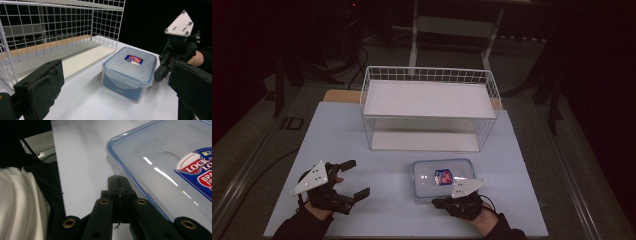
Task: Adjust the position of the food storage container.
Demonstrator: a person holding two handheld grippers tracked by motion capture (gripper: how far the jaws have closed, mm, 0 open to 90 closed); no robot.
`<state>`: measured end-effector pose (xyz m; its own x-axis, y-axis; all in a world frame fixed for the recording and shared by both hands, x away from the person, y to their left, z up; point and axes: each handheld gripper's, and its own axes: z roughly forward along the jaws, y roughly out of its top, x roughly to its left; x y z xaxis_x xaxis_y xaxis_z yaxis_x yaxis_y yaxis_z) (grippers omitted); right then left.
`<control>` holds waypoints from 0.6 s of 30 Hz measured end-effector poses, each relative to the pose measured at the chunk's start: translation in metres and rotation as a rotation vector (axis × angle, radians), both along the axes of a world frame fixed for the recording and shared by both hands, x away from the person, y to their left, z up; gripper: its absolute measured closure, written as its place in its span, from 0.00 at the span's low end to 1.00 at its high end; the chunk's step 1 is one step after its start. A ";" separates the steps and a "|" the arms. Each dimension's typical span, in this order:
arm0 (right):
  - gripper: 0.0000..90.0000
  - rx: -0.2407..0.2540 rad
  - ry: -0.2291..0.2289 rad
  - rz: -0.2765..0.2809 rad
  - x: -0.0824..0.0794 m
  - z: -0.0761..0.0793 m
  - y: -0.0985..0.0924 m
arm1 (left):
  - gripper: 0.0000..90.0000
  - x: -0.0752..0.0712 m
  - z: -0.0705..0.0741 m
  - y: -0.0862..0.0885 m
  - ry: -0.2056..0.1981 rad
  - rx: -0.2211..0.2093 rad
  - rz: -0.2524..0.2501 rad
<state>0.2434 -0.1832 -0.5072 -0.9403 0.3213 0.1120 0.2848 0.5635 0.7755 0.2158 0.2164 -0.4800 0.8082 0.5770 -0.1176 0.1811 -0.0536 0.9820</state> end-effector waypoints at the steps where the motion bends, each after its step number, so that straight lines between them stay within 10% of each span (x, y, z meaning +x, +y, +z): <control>1: 1.00 -0.001 -0.004 -0.002 0.002 0.000 0.000 | 0.00 0.000 0.000 0.000 0.000 0.001 0.001; 14: 1.00 0.037 -0.067 -0.126 0.019 0.019 -0.025 | 0.00 0.000 -0.001 0.000 0.007 0.000 -0.005; 18: 1.00 0.017 -0.130 -0.321 0.035 0.027 -0.073 | 0.00 0.000 -0.001 -0.001 0.005 0.004 -0.004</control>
